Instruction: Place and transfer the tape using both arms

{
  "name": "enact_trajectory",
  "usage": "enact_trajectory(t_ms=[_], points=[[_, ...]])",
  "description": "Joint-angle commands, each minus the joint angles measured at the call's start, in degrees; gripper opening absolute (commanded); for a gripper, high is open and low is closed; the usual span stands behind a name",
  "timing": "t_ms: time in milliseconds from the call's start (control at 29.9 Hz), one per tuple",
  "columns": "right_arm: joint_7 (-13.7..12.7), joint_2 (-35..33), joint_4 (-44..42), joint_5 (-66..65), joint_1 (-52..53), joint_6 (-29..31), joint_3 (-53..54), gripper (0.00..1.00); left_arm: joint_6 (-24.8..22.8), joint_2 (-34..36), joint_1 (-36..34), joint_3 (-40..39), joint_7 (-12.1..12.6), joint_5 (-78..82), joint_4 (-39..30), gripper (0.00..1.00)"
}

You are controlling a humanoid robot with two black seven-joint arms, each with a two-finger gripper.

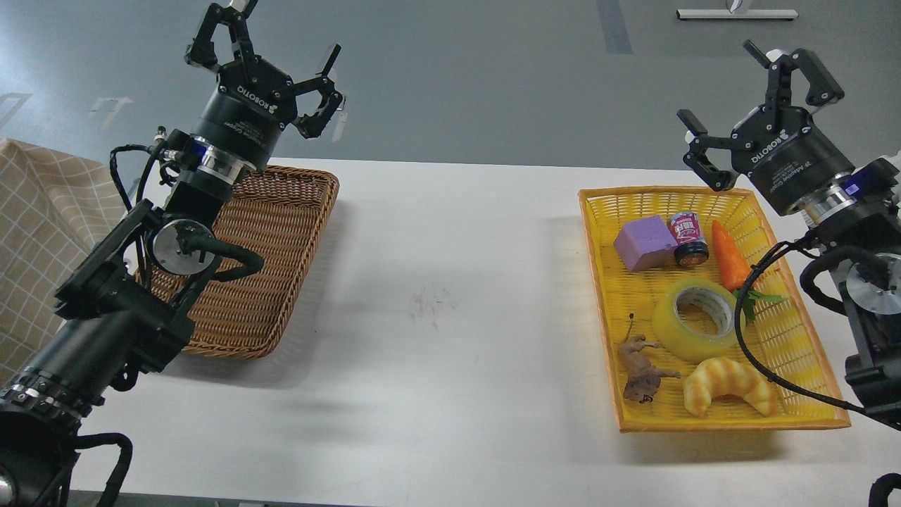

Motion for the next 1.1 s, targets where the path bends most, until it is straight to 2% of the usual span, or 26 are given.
enact_trajectory(t_ms=[0, 201, 501, 735, 769, 902, 1069], points=[[-0.12, -7.19, 2.05, -0.60, 0.72, 0.00, -8.56, 1.00, 0.00, -0.02, 0.00, -0.17, 0.00, 0.07, 0.09, 0.98], [-0.12, -14.93, 3.29, -6.65, 3.71, 0.00, -15.88, 1.00, 0.00, 0.07, 0.00, -0.34, 0.00, 0.07, 0.00, 0.98], [-0.03, -19.42, 4.86, -28.88, 6.88, 0.00, -16.42, 1.00, 0.00, 0.07, 0.00, -0.34, 0.00, 0.07, 0.00, 0.98], [-0.55, -25.84, 9.79, -34.88, 5.91, 0.00, -16.68, 1.00, 0.00, -0.02, 0.00, -0.17, 0.00, 0.07, 0.00, 0.98], [-0.82, -26.02, 9.88, -35.58, 5.91, 0.00, -16.68, 1.00, 0.00, -0.02, 0.00, -0.17, 0.00, 0.07, 0.00, 0.98], [-5.65, -28.12, 9.88, -38.93, 5.83, 0.00, -19.22, 1.00, 0.00, -0.02, 0.00, -0.08, 0.00, 0.07, 0.00, 0.98], [-5.83, -29.97, 11.63, -39.28, 5.83, 0.00, -23.09, 1.00, 0.00, -0.02, 0.00, 0.01, 0.00, 0.07, 0.00, 0.98]])
